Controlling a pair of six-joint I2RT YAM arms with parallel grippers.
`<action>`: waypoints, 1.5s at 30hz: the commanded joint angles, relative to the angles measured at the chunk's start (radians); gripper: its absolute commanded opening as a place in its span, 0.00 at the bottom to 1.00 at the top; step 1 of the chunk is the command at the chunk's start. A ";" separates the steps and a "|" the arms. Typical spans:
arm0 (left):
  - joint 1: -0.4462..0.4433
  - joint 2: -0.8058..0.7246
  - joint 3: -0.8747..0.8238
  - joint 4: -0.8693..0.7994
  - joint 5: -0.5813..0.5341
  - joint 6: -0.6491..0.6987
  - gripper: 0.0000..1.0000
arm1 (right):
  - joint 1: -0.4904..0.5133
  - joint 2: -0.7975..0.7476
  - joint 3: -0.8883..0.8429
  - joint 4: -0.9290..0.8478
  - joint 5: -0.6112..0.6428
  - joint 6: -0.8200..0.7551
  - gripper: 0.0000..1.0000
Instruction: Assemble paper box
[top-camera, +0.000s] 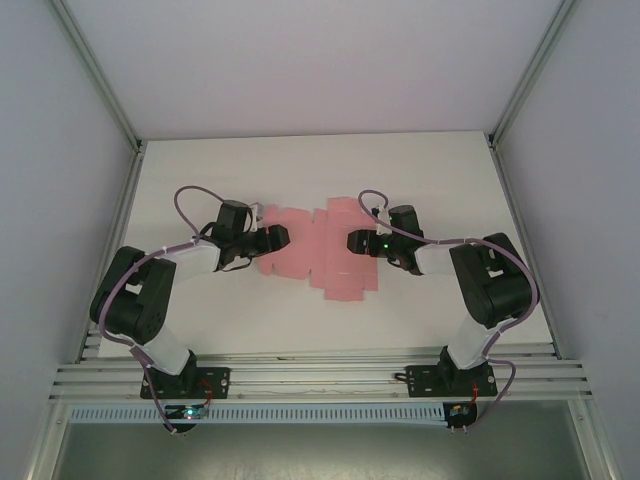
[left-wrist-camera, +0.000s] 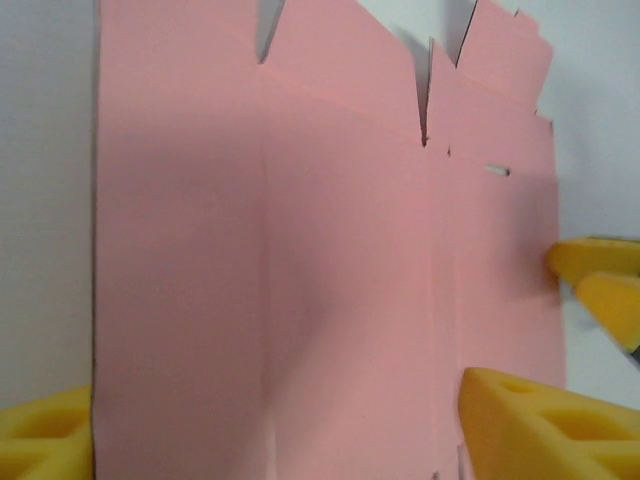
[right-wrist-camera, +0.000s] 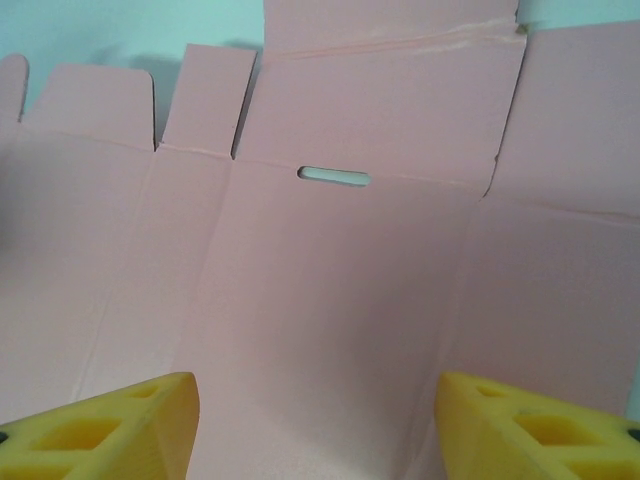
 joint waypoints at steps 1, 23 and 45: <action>-0.012 -0.003 0.007 0.064 0.044 0.003 0.47 | -0.007 0.057 -0.055 -0.141 -0.004 -0.011 0.67; -0.062 -0.538 -0.052 0.058 0.109 0.023 0.00 | -0.148 -0.682 -0.161 -0.200 -0.152 0.068 0.94; -0.079 -0.775 -0.087 0.132 0.204 -0.089 0.00 | -0.213 -0.676 -0.262 0.252 -0.498 0.288 0.52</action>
